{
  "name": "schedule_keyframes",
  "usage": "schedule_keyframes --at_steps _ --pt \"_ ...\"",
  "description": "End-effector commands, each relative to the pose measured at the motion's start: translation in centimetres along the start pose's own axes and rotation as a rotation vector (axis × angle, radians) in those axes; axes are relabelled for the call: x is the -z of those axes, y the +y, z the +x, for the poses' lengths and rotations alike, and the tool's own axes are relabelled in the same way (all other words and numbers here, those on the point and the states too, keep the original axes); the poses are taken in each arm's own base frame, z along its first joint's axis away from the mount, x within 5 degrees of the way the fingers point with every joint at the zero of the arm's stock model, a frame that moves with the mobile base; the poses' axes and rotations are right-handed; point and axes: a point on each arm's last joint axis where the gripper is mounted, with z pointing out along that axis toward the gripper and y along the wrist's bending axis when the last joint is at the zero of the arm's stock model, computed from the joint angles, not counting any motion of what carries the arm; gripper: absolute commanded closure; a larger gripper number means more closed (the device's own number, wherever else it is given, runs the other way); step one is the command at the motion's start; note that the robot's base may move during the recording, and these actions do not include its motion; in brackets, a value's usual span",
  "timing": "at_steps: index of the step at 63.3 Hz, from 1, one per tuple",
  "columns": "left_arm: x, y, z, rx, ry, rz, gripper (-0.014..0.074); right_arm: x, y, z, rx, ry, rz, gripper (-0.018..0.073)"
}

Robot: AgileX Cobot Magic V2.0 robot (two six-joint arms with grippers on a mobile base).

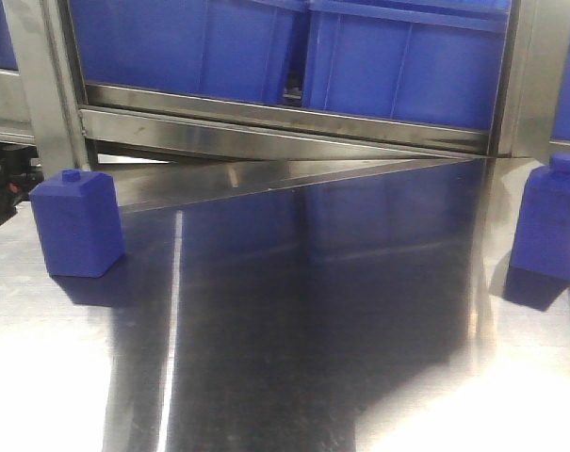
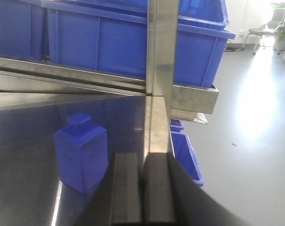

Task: Pick and sort blue part to right shelf
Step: 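Move the left gripper down over the blue part nearest the left arm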

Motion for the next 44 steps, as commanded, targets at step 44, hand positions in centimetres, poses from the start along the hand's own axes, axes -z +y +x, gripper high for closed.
schedule_keyframes --at_steps 44 --pt "0.3 -0.2 -1.2 0.016 -0.202 0.023 0.0463 0.3 0.0 -1.7 -0.005 -0.132 0.007 0.0461"
